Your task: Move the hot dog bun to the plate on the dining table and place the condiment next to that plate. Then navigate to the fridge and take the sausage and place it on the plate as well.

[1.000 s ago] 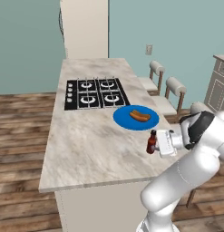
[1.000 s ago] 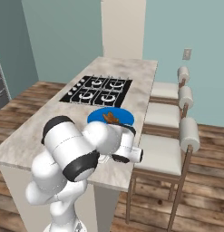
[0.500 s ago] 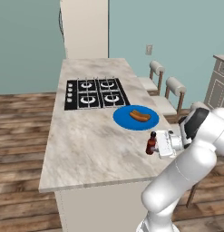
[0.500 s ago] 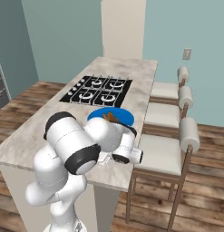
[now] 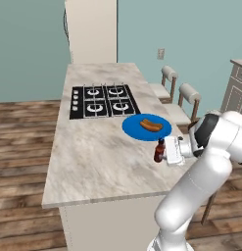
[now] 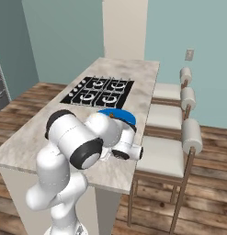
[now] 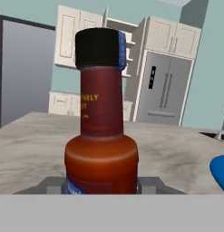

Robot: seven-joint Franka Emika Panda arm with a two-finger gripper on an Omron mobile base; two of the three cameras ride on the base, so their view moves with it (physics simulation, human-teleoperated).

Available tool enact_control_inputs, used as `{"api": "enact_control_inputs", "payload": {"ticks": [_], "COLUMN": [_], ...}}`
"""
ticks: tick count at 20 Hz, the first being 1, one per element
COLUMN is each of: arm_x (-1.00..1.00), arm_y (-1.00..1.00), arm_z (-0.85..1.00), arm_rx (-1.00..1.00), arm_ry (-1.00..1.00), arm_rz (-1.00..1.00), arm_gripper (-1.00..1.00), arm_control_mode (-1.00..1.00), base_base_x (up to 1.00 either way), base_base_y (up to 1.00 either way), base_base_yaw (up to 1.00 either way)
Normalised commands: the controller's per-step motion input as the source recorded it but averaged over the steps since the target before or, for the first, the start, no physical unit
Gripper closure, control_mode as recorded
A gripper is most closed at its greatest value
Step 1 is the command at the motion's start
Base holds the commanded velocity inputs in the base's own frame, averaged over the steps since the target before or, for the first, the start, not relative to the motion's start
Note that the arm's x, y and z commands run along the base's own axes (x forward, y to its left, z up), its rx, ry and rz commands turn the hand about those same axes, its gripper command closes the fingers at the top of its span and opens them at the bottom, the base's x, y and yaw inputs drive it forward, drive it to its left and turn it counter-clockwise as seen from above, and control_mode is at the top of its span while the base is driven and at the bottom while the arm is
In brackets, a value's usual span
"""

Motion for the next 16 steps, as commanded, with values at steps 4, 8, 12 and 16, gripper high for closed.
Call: {"api": "enact_control_inputs", "payload": {"ticks": [4,8,12,16], "arm_x": [0.5,0.45,0.32,0.22], "arm_y": [0.0,-0.04,-0.14,-0.1], "arm_z": [0.0,-0.07,-0.18,-0.23], "arm_rx": [0.0,0.01,0.04,0.03], "arm_ry": [0.0,0.0,0.0,0.02], "arm_rz": [0.0,0.0,0.02,0.04], "arm_gripper": [1.0,1.0,1.0,1.0], "arm_control_mode": [-1.0,-1.0,-1.0,-1.0], "base_base_x": [0.0,0.0,0.0,0.0], "base_base_y": [0.0,0.0,0.0,0.0], "base_base_yaw": [0.0,0.0,0.0,0.0]}}
